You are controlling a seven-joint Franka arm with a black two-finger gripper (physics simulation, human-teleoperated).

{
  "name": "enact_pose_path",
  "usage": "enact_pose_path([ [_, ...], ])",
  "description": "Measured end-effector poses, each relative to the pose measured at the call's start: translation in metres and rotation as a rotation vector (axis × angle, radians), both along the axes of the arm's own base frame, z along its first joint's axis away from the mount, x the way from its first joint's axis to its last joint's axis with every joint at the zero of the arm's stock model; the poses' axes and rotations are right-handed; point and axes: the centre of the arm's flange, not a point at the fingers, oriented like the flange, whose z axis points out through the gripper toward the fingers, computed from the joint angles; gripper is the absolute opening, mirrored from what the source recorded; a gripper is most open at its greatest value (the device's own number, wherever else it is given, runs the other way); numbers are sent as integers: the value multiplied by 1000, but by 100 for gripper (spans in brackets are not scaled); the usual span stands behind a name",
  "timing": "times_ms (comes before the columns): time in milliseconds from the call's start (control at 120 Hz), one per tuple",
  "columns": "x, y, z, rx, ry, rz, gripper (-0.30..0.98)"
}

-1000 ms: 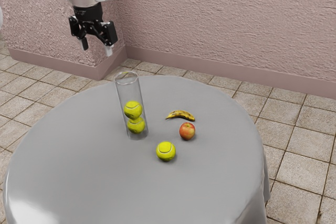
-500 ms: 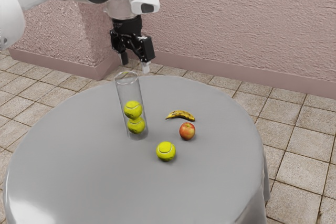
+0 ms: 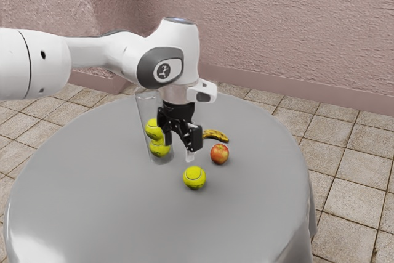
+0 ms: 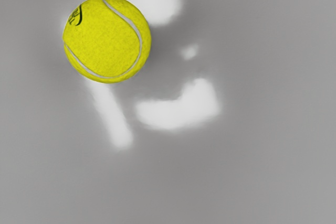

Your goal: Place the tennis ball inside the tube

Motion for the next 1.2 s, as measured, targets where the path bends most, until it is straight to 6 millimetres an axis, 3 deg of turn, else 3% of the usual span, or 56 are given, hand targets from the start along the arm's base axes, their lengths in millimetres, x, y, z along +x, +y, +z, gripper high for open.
enact_pose_path([
  [142,-10,2,-37,-25,-38,-11,69],
  [342,-2,-5,-78,-36,-119,-71,69],
  [542,7,-5,-80,-35,-189,-130,69],
  [658,10,6,-76,-29,-201,-139,69],
  [833,4,14,-101,-22,-161,-155,69],
  [1000,11,22,-122,-23,-143,-155,69],
  [1200,33,27,-124,-25,-160,-159,69],
])
